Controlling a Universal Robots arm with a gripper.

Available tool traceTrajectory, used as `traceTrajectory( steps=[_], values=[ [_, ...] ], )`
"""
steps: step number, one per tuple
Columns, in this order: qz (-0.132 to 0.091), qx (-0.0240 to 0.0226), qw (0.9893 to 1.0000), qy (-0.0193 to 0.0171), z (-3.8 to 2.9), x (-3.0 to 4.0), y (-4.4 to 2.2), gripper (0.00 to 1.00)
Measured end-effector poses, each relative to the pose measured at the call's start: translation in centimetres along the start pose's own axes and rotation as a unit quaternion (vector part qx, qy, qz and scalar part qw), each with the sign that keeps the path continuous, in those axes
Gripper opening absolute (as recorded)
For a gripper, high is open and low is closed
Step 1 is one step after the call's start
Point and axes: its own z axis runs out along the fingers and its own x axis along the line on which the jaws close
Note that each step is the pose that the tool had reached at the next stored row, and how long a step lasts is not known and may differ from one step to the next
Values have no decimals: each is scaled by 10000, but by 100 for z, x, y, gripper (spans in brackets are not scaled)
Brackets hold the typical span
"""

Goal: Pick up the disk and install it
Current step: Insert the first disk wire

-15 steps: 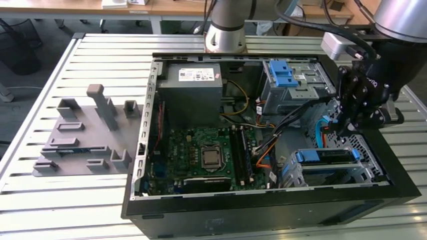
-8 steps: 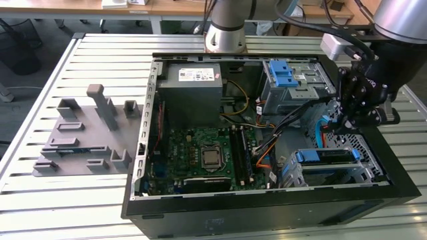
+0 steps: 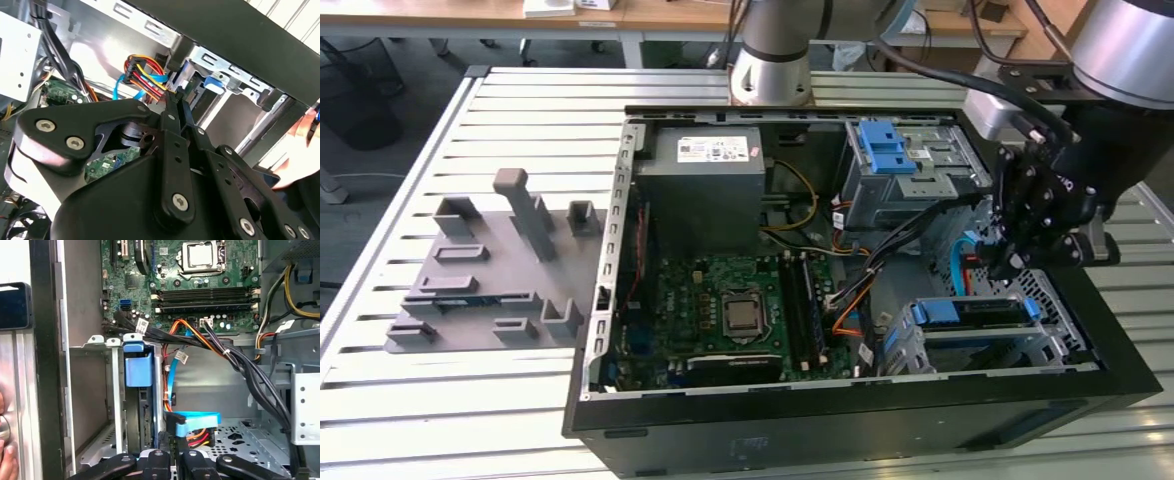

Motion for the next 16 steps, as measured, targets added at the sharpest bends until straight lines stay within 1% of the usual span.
traceTrajectory(
  steps=[4,7,9,12,16],
  values=[
    [2,-4,10000,-71,35,84,-2,17],
    [3,-7,9999,-125,54,98,0,17],
    [4,-10,9999,-154,67,111,10,17],
    [4,-11,9999,-162,91,140,33,17],
    [4,-15,9999,-161,103,168,33,17]
  ],
)
